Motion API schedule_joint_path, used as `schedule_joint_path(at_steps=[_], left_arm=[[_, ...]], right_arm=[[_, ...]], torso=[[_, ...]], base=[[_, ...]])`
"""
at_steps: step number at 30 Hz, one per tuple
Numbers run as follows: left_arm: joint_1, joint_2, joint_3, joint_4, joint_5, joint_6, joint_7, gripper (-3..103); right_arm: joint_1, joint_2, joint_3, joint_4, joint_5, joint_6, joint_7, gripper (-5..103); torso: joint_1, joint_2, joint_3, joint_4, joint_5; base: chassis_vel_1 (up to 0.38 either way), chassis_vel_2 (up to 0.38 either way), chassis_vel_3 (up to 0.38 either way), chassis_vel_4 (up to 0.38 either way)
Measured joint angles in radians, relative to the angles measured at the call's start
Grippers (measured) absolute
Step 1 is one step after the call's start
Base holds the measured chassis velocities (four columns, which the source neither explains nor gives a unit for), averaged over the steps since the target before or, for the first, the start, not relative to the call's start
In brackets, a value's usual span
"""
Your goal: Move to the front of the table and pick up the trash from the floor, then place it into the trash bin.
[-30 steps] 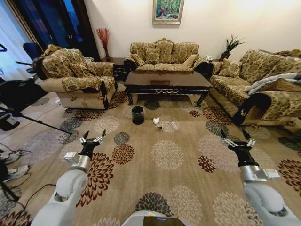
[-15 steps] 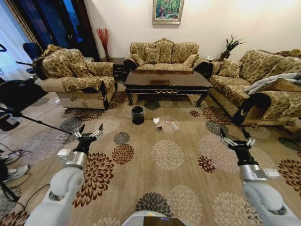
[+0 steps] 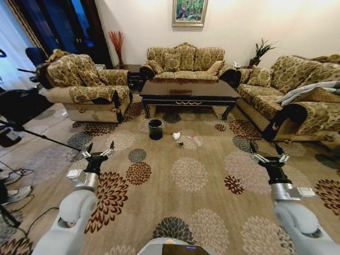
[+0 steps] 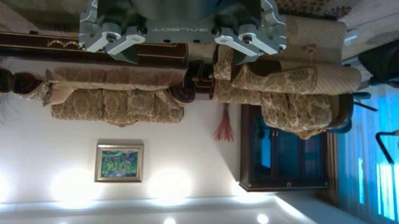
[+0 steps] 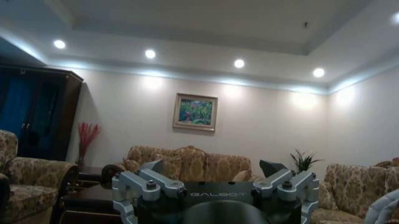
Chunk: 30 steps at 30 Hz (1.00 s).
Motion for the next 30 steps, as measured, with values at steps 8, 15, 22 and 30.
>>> schedule_joint_path(at_steps=[8, 15, 22, 30], left_arm=[[0.0, 0.002, -0.001, 0.004, 0.003, -0.006, 0.015, 100], [-0.002, 0.005, 0.01, 0.009, 0.006, -0.021, 0.024, 100], [0.001, 0.005, 0.018, 0.008, 0.008, -0.034, 0.03, 100], [0.011, 0.006, 0.014, -0.003, 0.005, -0.049, 0.033, 100]], right_arm=[[0.011, -0.001, -0.008, -0.013, -0.001, -0.003, 0.008, 100], [0.009, -0.003, -0.005, -0.013, -0.001, -0.004, 0.009, 100], [0.006, -0.004, -0.001, -0.013, 0.001, -0.004, 0.01, 100], [0.005, -0.005, -0.001, -0.009, 0.002, -0.004, 0.012, 100]], torso=[[-0.018, -0.04, -0.022, 0.0, 0.0], [-0.034, -0.076, -0.042, 0.0, -0.0001], [-0.047, -0.106, -0.059, 0.0, -0.0001], [-0.065, -0.145, -0.08, 0.0, 0.0]], base=[[0.0, 0.0, 0.0, 0.0], [0.0, 0.0, 0.0, 0.0], [0.0, 0.0, 0.0, 0.0], [0.0, 0.0, 0.0, 0.0]])
